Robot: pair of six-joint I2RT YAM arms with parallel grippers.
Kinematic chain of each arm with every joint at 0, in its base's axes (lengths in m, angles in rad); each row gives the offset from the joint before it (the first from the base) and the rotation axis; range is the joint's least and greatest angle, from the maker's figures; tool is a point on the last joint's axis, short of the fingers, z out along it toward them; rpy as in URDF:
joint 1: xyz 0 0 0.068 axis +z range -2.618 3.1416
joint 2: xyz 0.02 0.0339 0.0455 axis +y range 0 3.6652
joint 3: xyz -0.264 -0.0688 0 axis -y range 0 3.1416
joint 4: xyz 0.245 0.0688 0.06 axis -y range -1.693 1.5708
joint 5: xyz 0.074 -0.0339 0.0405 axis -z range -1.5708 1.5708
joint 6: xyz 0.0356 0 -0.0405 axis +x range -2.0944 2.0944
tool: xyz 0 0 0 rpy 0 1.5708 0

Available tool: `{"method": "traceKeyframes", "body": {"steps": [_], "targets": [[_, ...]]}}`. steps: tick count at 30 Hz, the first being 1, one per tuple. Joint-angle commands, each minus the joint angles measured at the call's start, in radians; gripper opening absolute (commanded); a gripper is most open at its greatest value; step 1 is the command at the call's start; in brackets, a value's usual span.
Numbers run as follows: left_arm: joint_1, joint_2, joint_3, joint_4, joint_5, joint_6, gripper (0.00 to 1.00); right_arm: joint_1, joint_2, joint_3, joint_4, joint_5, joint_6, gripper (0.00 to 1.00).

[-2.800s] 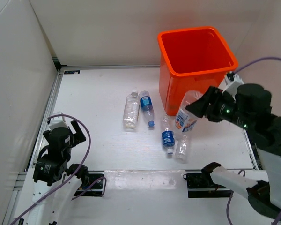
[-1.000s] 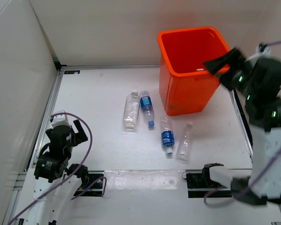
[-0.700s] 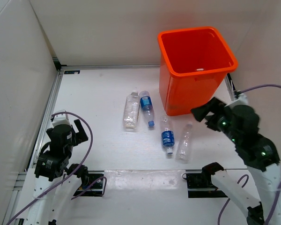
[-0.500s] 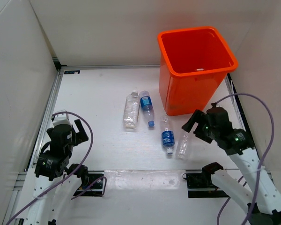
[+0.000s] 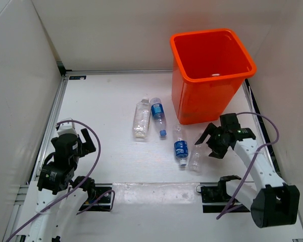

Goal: Put the plastic bottles in the bin

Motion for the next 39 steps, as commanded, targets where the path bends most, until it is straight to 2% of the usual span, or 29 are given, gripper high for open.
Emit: {"method": "traceKeyframes", "body": {"steps": [1, 7, 14, 18, 23, 27, 31, 32, 36, 39], "targets": [[-0.003, -0.008, 0.004, 0.018, 0.008, 0.009, 0.99, -0.003, 0.065, -0.011, 0.069, -0.01, -0.027, 0.9], [-0.003, -0.008, 0.006, 0.016, 0.005, 0.011, 0.99, -0.012, 0.208, -0.021, 0.093, -0.029, -0.007, 0.9], [-0.004, -0.008, 0.004, 0.018, 0.005, 0.009, 0.99, 0.026, 0.378, 0.089, 0.001, -0.012, -0.009, 0.9], [-0.006, -0.011, 0.003, 0.018, 0.002, 0.009, 0.99, 0.061, 0.453, 0.127, -0.049, 0.007, 0.01, 0.87], [-0.004, -0.014, 0.004, 0.018, 0.0, 0.009, 0.99, 0.091, 0.492, 0.16, -0.094, 0.024, 0.014, 0.72], [-0.006, -0.024, 0.003, 0.018, -0.006, 0.007, 0.99, 0.078, 0.492, 0.152, -0.099, 0.017, 0.013, 0.55], [-0.006, -0.024, 0.003, 0.019, -0.005, 0.009, 0.99, 0.066, 0.486, 0.14, -0.106, -0.005, -0.009, 0.32], [-0.006, -0.024, 0.003, 0.016, -0.006, 0.006, 0.99, 0.045, 0.473, 0.134, -0.114, -0.019, -0.013, 0.21], [-0.004, -0.018, 0.004, 0.018, -0.006, 0.006, 0.99, 0.011, 0.371, 0.152, -0.169, -0.033, -0.036, 0.0], [-0.004, -0.017, 0.003, 0.021, -0.006, 0.006, 0.99, 0.006, 0.262, 0.215, -0.261, -0.033, -0.046, 0.0]]}}
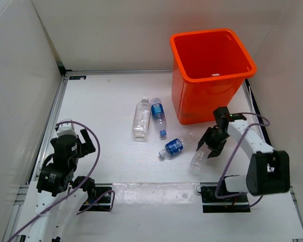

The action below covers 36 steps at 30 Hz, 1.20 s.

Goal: Put the plastic bottles in the bin

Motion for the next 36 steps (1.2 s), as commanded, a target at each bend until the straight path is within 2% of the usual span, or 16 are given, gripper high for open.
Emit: {"method": "traceKeyframes", "body": {"steps": [1, 6, 8, 13, 16, 19, 22, 23, 25, 27, 28, 29, 30, 32, 34, 36], "targets": [[-0.003, 0.004, 0.003, 0.017, -0.007, 0.006, 0.99, 0.012, -0.143, 0.094, -0.134, -0.018, -0.026, 0.0], [-0.005, 0.013, 0.006, 0.015, -0.027, -0.001, 0.99, 0.129, -0.394, 0.233, -0.078, -0.025, -0.024, 0.0], [-0.005, 0.017, 0.009, 0.015, -0.022, -0.002, 0.99, 0.213, -0.538, 0.246, 0.066, -0.039, -0.029, 0.0], [-0.005, 0.02, 0.009, 0.02, -0.016, 0.001, 0.99, 0.496, -0.77, 0.172, 0.351, 0.292, 0.006, 0.0], [-0.003, 0.02, 0.006, 0.02, -0.019, -0.001, 0.99, 0.656, -0.731, 0.259, 0.388, 0.5, -0.066, 0.0], [0.0, 0.019, 0.007, 0.017, -0.019, -0.001, 0.99, 0.815, -0.631, 0.51, 0.456, 0.762, -0.211, 0.0], [-0.002, 0.011, 0.006, 0.014, -0.022, -0.002, 0.99, 0.951, -0.502, 0.679, 0.682, 0.982, -0.507, 0.0], [-0.005, 0.011, 0.006, 0.017, -0.021, -0.001, 0.99, 0.96, -0.411, 0.709, 0.733, 1.116, -0.717, 0.0], [-0.003, 0.01, 0.006, 0.017, -0.022, -0.001, 0.99, 0.879, -0.349, 0.828, 0.872, 1.188, -0.701, 0.0], [-0.002, 0.007, 0.007, 0.012, -0.031, -0.002, 0.99, 0.702, -0.258, 0.968, 0.743, 1.126, -0.522, 0.0], [-0.002, 0.004, 0.006, 0.014, -0.033, -0.004, 0.99, 0.543, -0.232, 0.991, 0.603, 0.966, -0.435, 0.0], [-0.002, 0.002, 0.007, 0.011, -0.036, -0.004, 0.99, 0.377, -0.214, 1.012, 0.582, 0.788, -0.185, 0.0], [-0.003, -0.003, 0.007, 0.012, -0.036, -0.005, 0.99, 0.266, -0.186, 1.009, 0.57, 0.65, -0.125, 0.0], [-0.003, -0.007, 0.006, 0.008, -0.042, -0.01, 0.99, 0.181, -0.157, 1.031, 0.525, 0.605, -0.011, 0.02], [-0.002, -0.012, 0.003, 0.007, -0.044, -0.011, 0.99, 0.147, -0.1, 1.075, 0.453, 0.592, -0.011, 0.25], [-0.002, -0.018, 0.001, 0.011, -0.045, -0.011, 0.99, 0.062, -0.065, 1.104, 0.412, 0.474, 0.0, 0.35]]}}
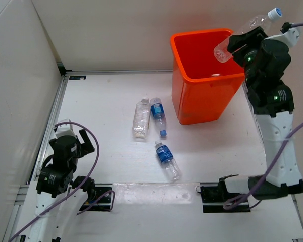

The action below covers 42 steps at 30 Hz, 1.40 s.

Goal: Put the plastic bottles in the bin

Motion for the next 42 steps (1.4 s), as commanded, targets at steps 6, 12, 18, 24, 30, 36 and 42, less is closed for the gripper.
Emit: {"method": "traceKeyframes", "body": {"steps": [6, 12, 18, 24, 30, 36, 42], "targets": [[-0.002, -0.002, 0.004, 0.011, -0.015, -0.005, 0.99, -0.245, 0.131, 0.146, -0.147, -0.513, 0.13, 0.9], [-0.003, 0.012, 0.007, 0.013, -0.014, -0.005, 0.99, -0.242, 0.109, 0.129, -0.127, -0.48, 0.072, 0.9], [-0.002, 0.031, 0.004, 0.014, -0.003, -0.008, 0.99, -0.259, -0.021, -0.045, 0.037, -0.46, 0.037, 0.9], [-0.005, 0.068, 0.012, 0.048, 0.161, 0.041, 0.99, -0.165, -0.136, -0.156, 0.034, -0.415, -0.029, 0.9], [-0.003, 0.15, 0.076, 0.051, 0.405, -0.08, 0.99, -0.127, -0.292, -0.308, -0.035, -0.361, -0.085, 0.9], [-0.08, 0.226, -0.037, 0.077, 0.58, -0.165, 0.99, -0.163, -0.354, -0.369, -0.104, -0.381, -0.074, 0.9], [-0.246, 0.352, -0.088, 0.185, 0.589, -0.237, 0.99, -0.137, -0.368, -0.383, -0.151, -0.391, -0.051, 0.9]]}}
